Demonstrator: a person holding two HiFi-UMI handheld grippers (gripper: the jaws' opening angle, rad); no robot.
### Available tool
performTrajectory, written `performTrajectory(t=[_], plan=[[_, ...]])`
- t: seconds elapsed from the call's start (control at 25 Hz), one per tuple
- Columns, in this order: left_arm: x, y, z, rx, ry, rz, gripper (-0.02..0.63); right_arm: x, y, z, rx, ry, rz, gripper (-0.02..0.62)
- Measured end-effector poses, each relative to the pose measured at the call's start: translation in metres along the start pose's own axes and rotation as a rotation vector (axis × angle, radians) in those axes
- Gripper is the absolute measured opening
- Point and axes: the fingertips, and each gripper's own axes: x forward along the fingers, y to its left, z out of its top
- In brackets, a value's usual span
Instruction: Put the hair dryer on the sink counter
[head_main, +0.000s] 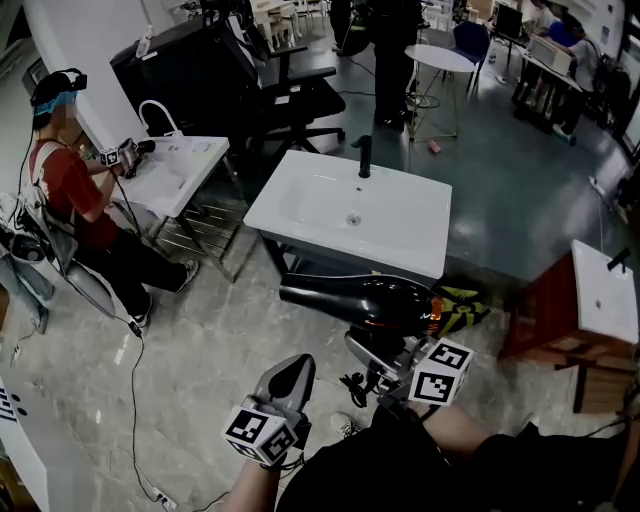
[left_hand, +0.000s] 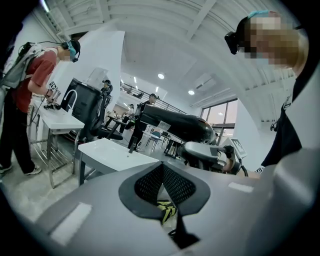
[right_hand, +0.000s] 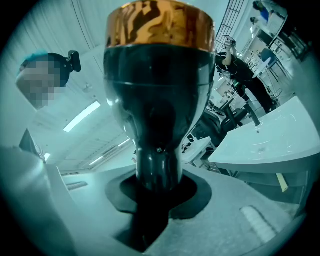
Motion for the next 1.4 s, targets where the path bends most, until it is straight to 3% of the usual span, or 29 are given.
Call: performTrajectory(t=[0.32, 1.08, 1.4], plan=[[0.008, 0.009, -0.001, -0.009, 0.004, 0.005, 0.003, 0.008, -0.010, 0.006, -0.005, 0.007, 0.002, 0.092], [0.070, 0.069, 0.024, -0.016, 0.003, 0.059, 0.003, 0.063, -0.087, 0.049, 0.023, 0.010, 0.022, 0.092], [0.120, 0.115, 0.049, -0.037, -0.003, 0.073, 0.003, 0.105, -0.134, 0.091, 0.034, 0.018, 0.020, 0.092]])
